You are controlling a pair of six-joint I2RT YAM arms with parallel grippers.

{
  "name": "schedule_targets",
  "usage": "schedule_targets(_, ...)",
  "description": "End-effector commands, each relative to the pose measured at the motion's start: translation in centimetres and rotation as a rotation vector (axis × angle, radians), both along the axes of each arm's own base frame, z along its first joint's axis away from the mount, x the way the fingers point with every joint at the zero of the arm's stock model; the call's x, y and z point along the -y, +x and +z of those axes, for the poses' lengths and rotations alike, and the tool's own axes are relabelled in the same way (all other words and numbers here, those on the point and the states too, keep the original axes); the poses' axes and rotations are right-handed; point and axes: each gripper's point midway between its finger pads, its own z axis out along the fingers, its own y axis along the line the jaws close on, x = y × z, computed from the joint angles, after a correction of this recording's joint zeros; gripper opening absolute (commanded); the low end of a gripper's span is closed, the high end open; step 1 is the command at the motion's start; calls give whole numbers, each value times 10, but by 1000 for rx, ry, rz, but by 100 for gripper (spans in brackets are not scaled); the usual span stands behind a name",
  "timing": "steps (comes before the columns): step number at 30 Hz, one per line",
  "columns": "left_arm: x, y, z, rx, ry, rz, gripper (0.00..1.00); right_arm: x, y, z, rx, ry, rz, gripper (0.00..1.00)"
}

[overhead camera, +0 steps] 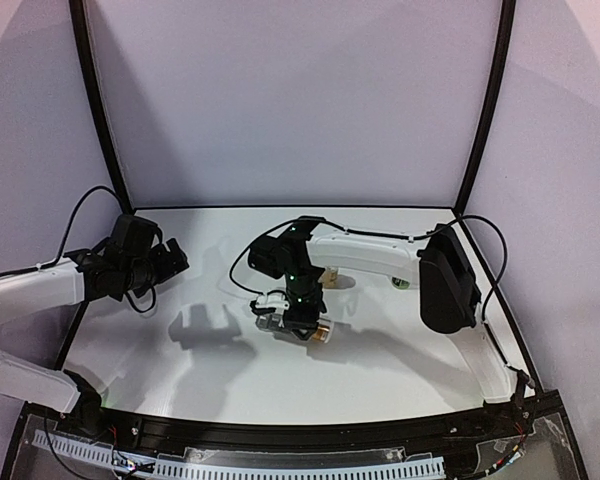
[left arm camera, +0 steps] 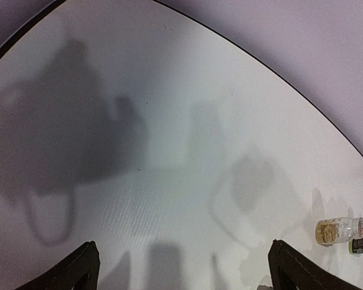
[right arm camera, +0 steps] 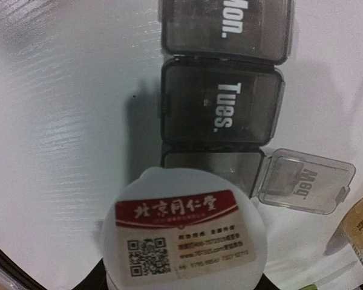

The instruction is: Sort the pills into containers

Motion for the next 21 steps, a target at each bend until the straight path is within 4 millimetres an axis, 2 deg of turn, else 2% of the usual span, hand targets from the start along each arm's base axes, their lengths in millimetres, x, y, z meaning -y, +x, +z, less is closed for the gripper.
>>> schedule_targets(1, -7, -1, 10, 23, 25, 10, 99, -1, -1, 2, 8, -34, 14, 0)
schedule_targets(8, -5, -1, 9, 29, 23, -6, 99, -8, 1, 6, 6, -9, 11, 0)
schedule_targets(21, -6, 0, 9, 33, 33, -9, 99, 6, -2, 5, -1, -84, 28, 0)
